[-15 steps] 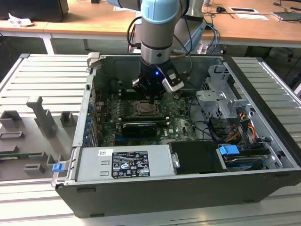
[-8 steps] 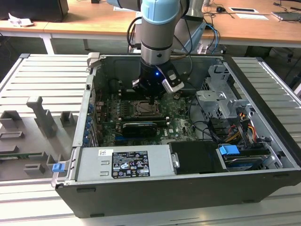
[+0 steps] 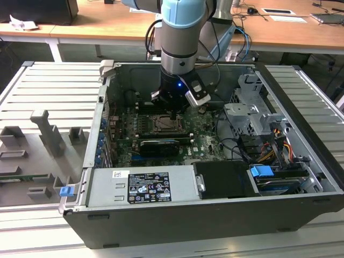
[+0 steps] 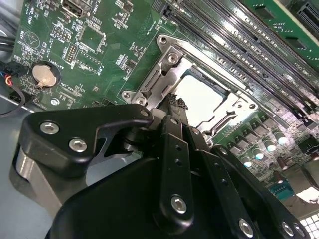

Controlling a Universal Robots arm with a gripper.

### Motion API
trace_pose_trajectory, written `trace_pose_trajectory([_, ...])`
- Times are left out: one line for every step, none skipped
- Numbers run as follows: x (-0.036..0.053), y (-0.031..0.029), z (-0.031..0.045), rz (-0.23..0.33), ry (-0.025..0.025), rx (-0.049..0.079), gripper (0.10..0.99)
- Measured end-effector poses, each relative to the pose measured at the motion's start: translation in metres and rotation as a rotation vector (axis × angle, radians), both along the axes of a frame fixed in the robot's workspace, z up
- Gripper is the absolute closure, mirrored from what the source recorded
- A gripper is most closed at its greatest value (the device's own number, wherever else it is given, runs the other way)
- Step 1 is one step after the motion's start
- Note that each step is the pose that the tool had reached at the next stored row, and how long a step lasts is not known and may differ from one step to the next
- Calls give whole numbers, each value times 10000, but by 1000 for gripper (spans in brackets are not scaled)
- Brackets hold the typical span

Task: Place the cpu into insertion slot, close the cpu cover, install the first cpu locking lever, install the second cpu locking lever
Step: 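Install the second cpu locking lever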

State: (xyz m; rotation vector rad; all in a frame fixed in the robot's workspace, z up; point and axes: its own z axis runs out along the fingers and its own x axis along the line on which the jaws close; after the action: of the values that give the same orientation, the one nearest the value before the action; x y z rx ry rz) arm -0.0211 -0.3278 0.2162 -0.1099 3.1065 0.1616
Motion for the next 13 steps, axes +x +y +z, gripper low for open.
trace_pose_trajectory([0,-1,13,-3,1,-3,980])
trace_pose_trajectory([0,-2,26,-4,1,-2,980])
trace_pose_trajectory([0,-2,38,-4,1,-2,980])
trace_pose_trajectory([0,-3,54,-5,1,-2,980])
trace_pose_trajectory([0,-3,63,-6,1,-1,980])
trace_pose_trajectory([0,-3,73,-7,1,-2,980])
trace_pose_trajectory([0,-4,82,-7,1,-2,980])
trace_pose_trajectory([0,-4,89,-8,0,-2,980])
trace_pose_trajectory([0,-5,93,-10,1,-2,980])
trace_pose_trajectory([1,-8,93,-10,-1,0,980])
trace_pose_trajectory([1,-20,93,-12,0,0,980])
trace_pose_trajectory([0,-35,94,-15,1,-2,980])
trace_pose_trajectory([0,-46,94,-15,0,-2,980])
